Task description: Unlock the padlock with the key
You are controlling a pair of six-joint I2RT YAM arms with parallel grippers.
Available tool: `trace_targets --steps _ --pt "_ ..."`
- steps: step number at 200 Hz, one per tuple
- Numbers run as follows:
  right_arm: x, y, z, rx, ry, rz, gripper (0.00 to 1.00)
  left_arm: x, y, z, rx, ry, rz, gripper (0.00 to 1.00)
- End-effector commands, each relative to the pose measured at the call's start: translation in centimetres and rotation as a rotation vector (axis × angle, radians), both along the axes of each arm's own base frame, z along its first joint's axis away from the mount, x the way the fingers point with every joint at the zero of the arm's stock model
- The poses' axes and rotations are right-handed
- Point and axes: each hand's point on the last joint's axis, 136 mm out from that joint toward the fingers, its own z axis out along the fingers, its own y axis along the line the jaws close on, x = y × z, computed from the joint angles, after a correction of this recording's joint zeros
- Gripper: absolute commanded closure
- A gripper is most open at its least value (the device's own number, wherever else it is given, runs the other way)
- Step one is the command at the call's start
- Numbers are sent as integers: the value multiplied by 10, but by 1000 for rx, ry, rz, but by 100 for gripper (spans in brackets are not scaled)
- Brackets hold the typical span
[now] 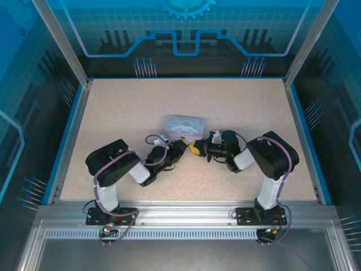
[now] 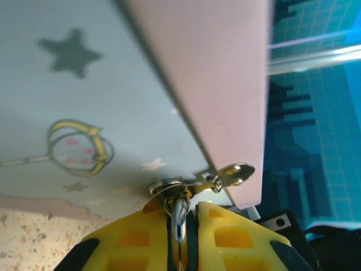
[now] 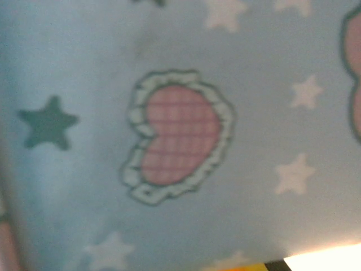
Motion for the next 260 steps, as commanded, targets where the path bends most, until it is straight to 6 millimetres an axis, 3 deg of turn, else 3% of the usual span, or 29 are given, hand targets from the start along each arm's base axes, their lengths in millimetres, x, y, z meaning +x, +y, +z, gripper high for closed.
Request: trace_targets --steps 1,74,113,139,168,260 --pt "19 6 28 99 -37 -59 100 -42 -34 15 99 -197 -304 100" --pt "22 10 20 104 0 -67 100 -53 -34 -12 203 -229 -402 100" --pt "17 7 3 57 10 -70 100 -52 -30 -20 209 -200 -386 86" --pt "15 8 -3 47 8 -62 100 -51 -28 -28 213 -172 -378 84" --pt "16 9 -7 59 25 -66 100 -53 -28 -36 235 -171 -390 100" --pt "17 18 -3 112 108 -50 100 -61 -21 -54 314 -184 -417 100"
